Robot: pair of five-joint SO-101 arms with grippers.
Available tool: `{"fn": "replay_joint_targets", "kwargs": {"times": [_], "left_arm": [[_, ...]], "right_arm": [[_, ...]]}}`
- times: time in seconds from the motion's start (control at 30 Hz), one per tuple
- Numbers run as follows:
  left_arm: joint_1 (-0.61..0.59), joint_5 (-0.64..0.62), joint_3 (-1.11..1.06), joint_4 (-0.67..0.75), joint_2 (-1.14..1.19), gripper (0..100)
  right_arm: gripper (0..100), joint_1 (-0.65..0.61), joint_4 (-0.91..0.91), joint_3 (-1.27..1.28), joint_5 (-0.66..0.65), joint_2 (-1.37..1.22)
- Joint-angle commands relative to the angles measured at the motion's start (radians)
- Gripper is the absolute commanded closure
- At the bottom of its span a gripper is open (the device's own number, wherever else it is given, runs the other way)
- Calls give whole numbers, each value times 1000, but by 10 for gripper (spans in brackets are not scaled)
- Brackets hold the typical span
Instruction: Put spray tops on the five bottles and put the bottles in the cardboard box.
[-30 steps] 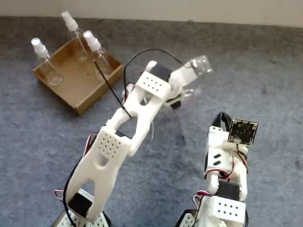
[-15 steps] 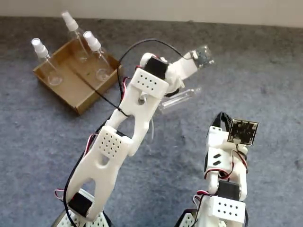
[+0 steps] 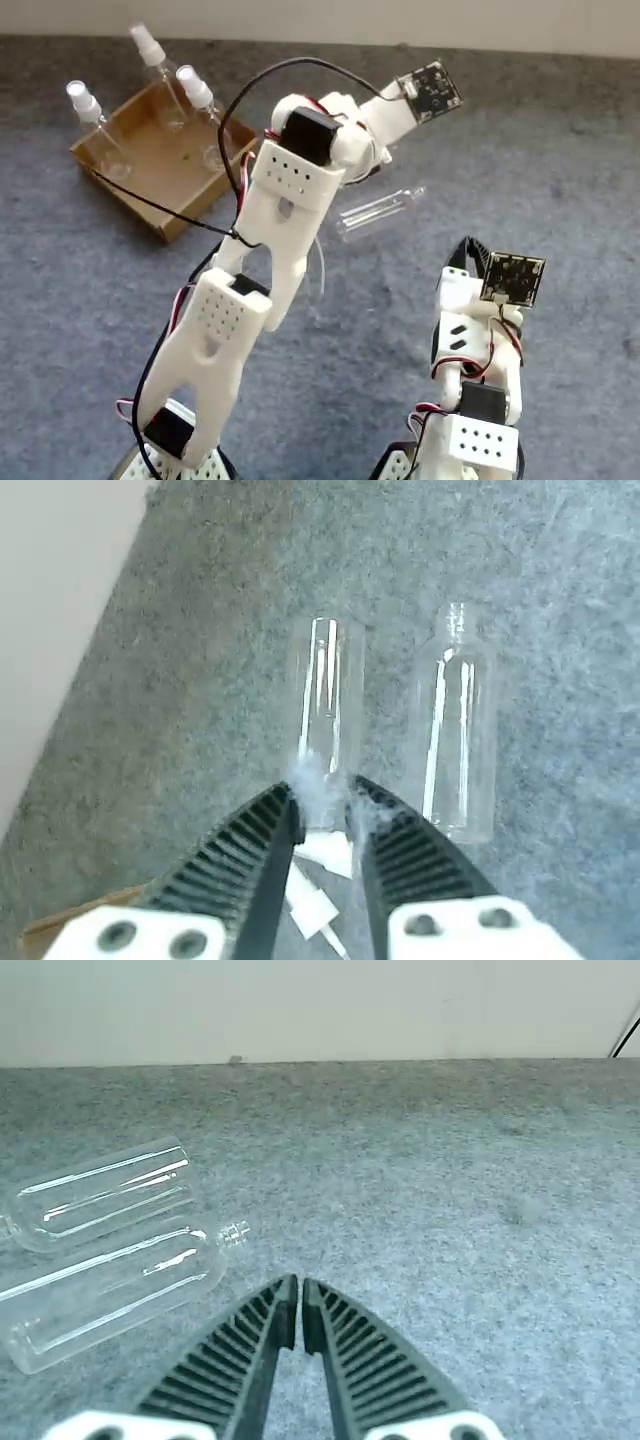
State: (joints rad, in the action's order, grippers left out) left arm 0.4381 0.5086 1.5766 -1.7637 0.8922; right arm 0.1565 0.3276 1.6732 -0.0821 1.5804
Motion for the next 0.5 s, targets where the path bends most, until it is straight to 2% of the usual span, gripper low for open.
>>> {"fn": "replay_joint_targets", "kwargs": {"times": [0.0,0.47], "left_arm": [[4,0,-114,-11,-165,986],[-25,5,-923,-5,-727,986]], "right_arm": [[987,-24,-10,139,-9,5],[987,-24,-10,139,-9,7]]}}
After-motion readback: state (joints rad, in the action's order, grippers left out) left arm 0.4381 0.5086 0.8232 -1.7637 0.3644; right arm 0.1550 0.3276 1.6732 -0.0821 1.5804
